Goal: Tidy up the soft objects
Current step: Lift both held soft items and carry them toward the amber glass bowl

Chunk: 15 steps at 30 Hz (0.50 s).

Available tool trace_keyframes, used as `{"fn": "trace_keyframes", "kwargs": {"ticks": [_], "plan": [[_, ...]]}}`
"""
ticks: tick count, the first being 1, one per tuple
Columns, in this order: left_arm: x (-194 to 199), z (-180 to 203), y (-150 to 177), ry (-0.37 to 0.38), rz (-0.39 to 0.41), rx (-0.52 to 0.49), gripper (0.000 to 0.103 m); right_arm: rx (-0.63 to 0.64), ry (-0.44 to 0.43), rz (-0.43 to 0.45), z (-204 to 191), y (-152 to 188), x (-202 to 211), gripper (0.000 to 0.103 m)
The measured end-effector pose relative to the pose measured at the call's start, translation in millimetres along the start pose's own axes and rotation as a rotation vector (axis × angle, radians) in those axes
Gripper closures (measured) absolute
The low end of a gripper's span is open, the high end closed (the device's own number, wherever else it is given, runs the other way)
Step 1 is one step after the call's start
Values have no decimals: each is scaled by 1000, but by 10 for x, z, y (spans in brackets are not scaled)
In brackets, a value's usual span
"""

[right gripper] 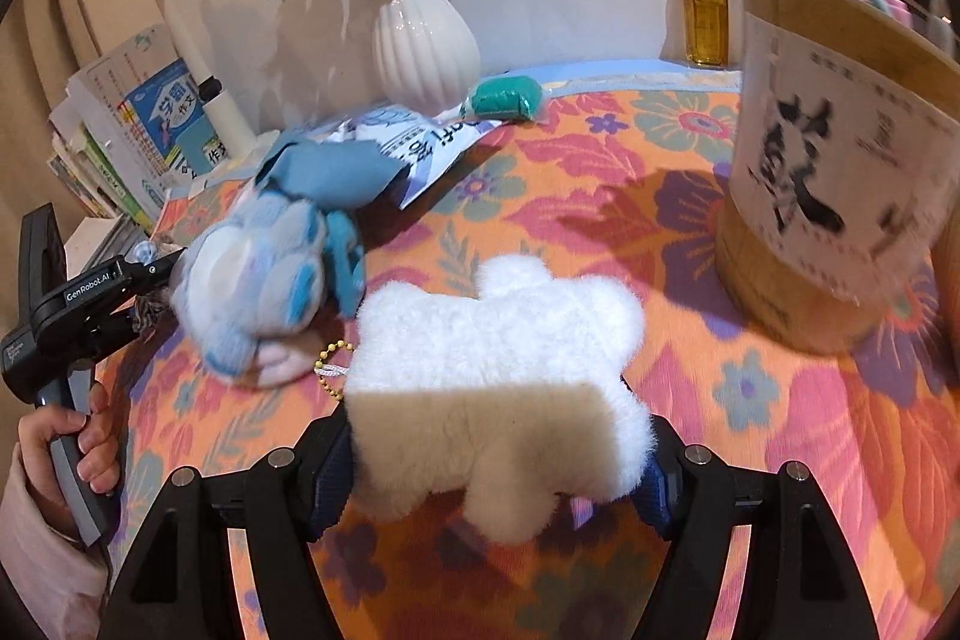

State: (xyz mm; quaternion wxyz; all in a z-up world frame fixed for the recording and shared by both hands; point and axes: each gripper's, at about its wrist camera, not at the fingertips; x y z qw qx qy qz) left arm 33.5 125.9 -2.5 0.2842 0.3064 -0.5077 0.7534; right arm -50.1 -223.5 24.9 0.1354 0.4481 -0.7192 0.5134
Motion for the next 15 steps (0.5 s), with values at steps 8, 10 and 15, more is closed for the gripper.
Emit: {"fn": "trace_keyframes", "kwargs": {"ticks": [8,10,15], "plan": [[224,148,206,-50,-105,-44,60,77,32,-58,-228,204,67,29],[262,192,229,-37,-131,-47,60,56,1,-73,-199,186,101,30],[449,458,291,-36,-123,-140,60,-22,-74,-72,-106,102,300,30]]}}
Point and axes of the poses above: each gripper's, at about its wrist camera, not at the fingertips, and x roughly against the way its jaws point, z to its right, y to its underside, and after that the axes turned 15 degrees about -y, right-handed
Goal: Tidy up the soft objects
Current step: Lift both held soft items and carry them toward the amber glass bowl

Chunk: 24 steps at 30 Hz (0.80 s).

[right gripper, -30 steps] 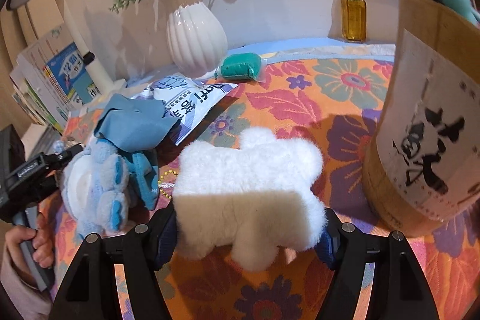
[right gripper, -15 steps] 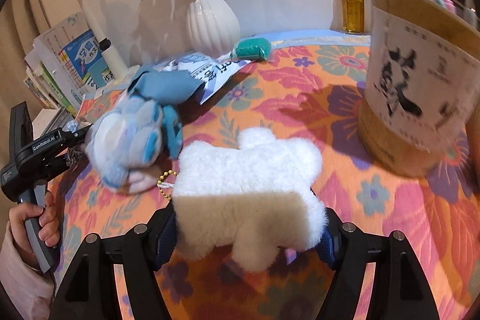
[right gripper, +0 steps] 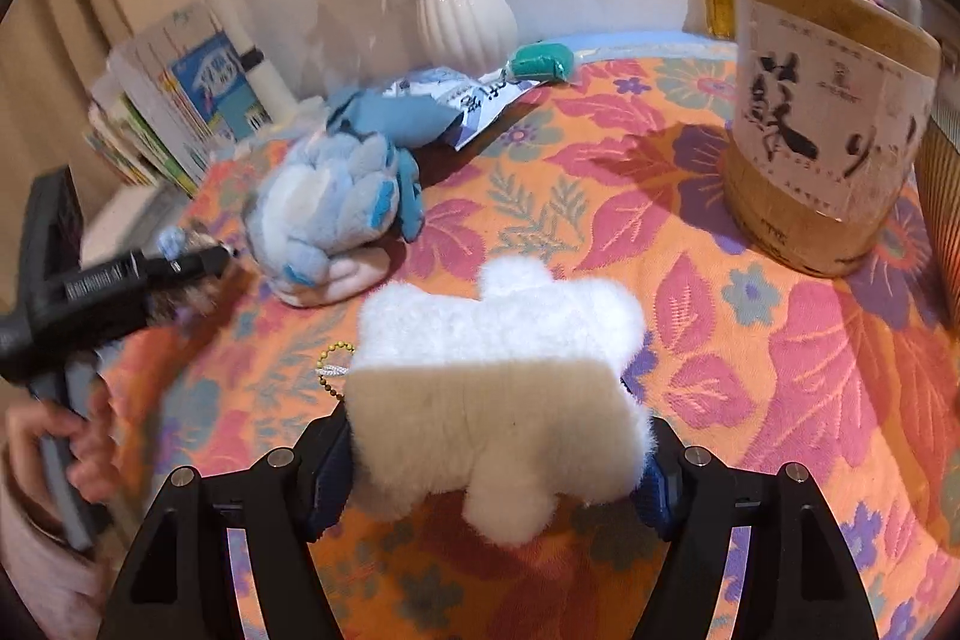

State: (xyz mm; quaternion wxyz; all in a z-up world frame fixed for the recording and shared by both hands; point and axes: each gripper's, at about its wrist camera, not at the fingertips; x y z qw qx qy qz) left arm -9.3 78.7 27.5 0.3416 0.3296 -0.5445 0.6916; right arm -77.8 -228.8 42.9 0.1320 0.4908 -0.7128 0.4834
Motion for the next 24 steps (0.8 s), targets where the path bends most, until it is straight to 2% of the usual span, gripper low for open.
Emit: {"fn": "trace_keyframes", "kwargs": {"ticks": [5,9,12,16,24], "plan": [[155,359,14,-4,19,-67,60,29,66,-12,-16,-73,238,30],[189,659,21,20,2,-120,60,35,82,-44,5,-108,352,30],[241,896,68,3,35,-166,60,23,81,-56,70,-143,455,30],[215,1205,153,25,20,-235,60,11,89,-47,131,-182,616,30],[302,1893,313,78,45,-396,60,0,110,-5,300,-291,1044,29]]}}
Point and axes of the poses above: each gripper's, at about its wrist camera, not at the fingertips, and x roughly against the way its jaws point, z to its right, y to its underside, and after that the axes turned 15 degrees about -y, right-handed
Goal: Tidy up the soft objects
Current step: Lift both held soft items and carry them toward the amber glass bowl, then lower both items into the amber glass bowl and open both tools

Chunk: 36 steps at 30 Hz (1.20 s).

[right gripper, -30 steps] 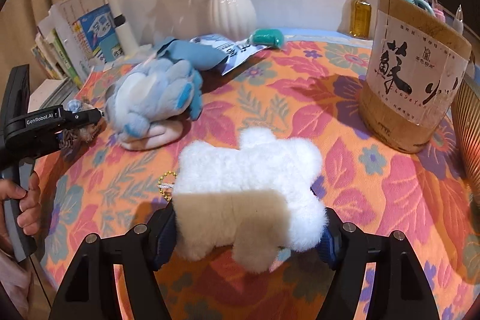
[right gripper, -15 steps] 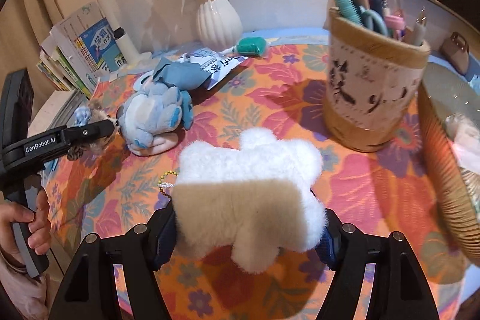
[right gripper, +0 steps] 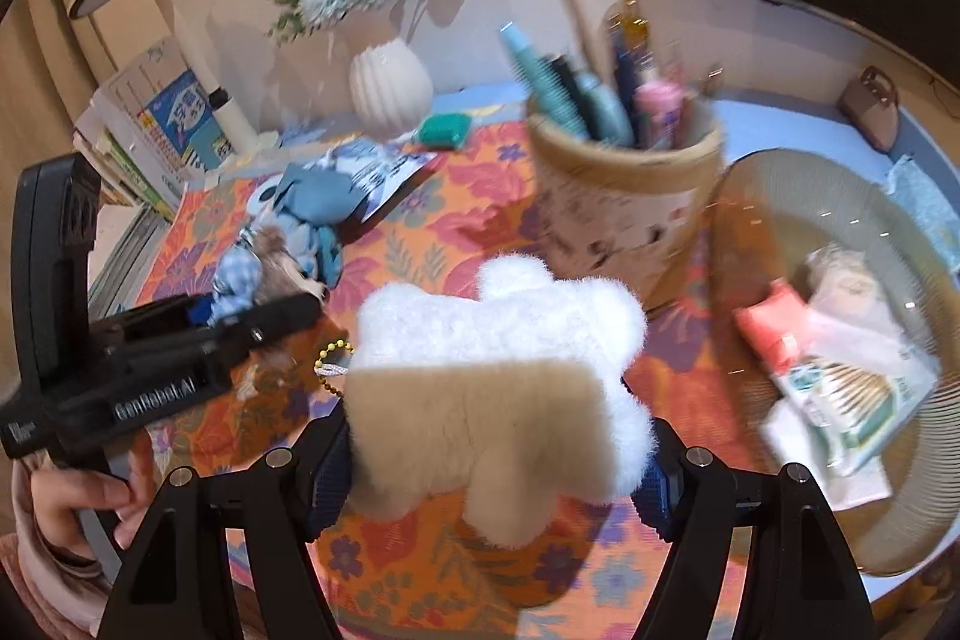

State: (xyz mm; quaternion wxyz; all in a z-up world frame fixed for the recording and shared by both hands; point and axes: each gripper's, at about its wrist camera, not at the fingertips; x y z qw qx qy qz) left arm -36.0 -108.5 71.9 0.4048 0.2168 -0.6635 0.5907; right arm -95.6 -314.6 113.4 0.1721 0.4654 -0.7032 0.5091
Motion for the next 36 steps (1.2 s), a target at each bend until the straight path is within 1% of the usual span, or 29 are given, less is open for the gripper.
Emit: {"fn": "trace_keyframes", "kwargs": {"ticks": [2,4,10,13,15,20,25,26,27,28,29,30,31,32,33,34,36], "plan": [[26,202,-42,22,18,-42,60,-17,-3,13,95,-18,100,29],[23,391,-94,51,18,-71,60,-27,2,22,206,-49,198,29],[97,1006,-288,142,47,-162,60,-111,63,87,699,-199,640,29],[91,1286,-386,175,73,-181,60,-163,94,122,961,-249,860,28],[37,1515,-441,214,74,-197,60,-200,117,136,1138,-258,973,28],[-147,1996,-509,261,70,-258,60,-275,162,140,1519,-214,1116,28],[-348,2211,-539,296,30,-273,60,-328,178,121,1798,-160,1099,27],[-398,2249,-545,289,22,-275,57,-342,181,115,1849,-150,1075,26],[-436,2285,-549,276,20,-277,52,-356,184,111,1901,-141,1053,25],[-470,2302,-555,263,17,-278,50,-369,186,108,1944,-135,1037,22],[-483,2318,-556,260,15,-284,44,-383,189,105,1981,-125,1020,18],[-475,2344,-552,258,20,-300,29,-400,191,102,2019,-117,1007,16],[-455,2354,-542,250,27,-320,19,-413,195,102,2047,-106,1000,14],[-427,2394,-533,230,38,-345,4,-429,197,102,2067,-99,997,14],[-383,2423,-515,204,60,-364,1,-446,188,99,2088,-93,990,14],[-359,2432,-508,196,77,-373,1,-457,178,99,2103,-80,988,14],[-340,2448,-502,199,76,-391,1,-465,169,101,2084,-72,989,14]]}}
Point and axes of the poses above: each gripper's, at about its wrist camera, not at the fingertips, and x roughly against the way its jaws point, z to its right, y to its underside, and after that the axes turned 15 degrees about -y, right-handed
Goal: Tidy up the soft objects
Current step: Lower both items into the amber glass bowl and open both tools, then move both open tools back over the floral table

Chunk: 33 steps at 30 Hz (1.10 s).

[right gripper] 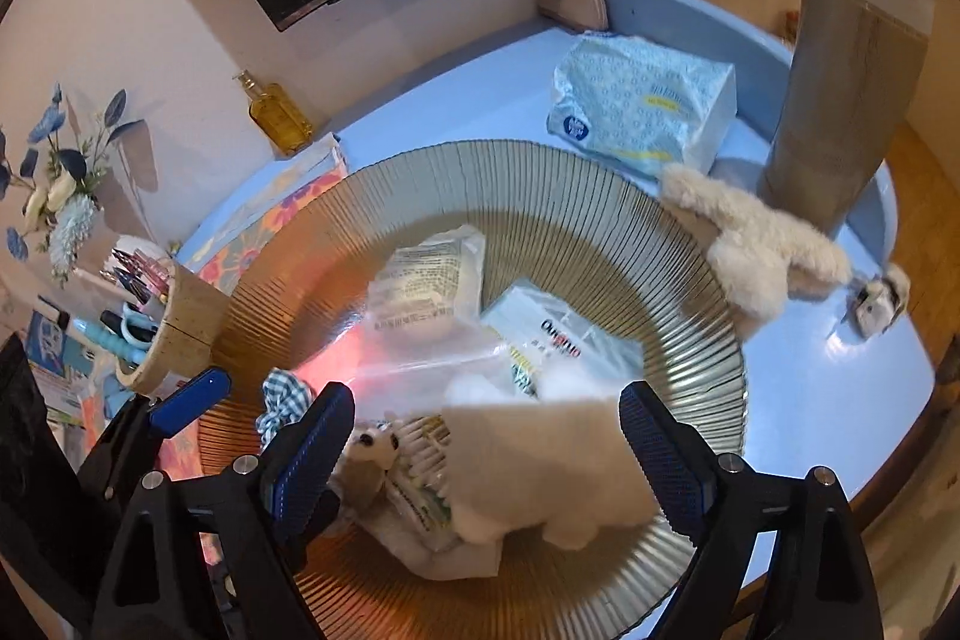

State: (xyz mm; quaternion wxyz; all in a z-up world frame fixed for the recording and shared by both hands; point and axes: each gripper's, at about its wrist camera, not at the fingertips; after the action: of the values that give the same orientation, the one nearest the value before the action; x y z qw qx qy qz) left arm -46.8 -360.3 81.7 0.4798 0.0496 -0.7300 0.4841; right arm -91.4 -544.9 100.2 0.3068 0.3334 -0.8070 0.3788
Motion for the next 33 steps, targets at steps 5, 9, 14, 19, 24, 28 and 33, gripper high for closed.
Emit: {"fn": "trace_keyframes", "kwargs": {"ticks": [5,9,14,19,24,28,33], "plan": [[6,-48,37,37,-36,27,1,0,-3,7,-103,43,69,14],[95,-84,65,42,-29,27,1,23,-11,21,-260,69,144,14],[277,-149,79,51,-10,33,1,60,-21,38,-525,124,256,14],[509,-322,106,42,23,49,1,110,-29,63,-847,174,366,14],[688,-621,105,-1,51,78,1,183,-55,84,-1273,256,443,14],[843,-1017,139,-52,65,118,1,243,-68,95,-1632,316,441,13],[923,-1591,216,-150,23,183,1,336,-146,127,-2212,466,369,12]]}}
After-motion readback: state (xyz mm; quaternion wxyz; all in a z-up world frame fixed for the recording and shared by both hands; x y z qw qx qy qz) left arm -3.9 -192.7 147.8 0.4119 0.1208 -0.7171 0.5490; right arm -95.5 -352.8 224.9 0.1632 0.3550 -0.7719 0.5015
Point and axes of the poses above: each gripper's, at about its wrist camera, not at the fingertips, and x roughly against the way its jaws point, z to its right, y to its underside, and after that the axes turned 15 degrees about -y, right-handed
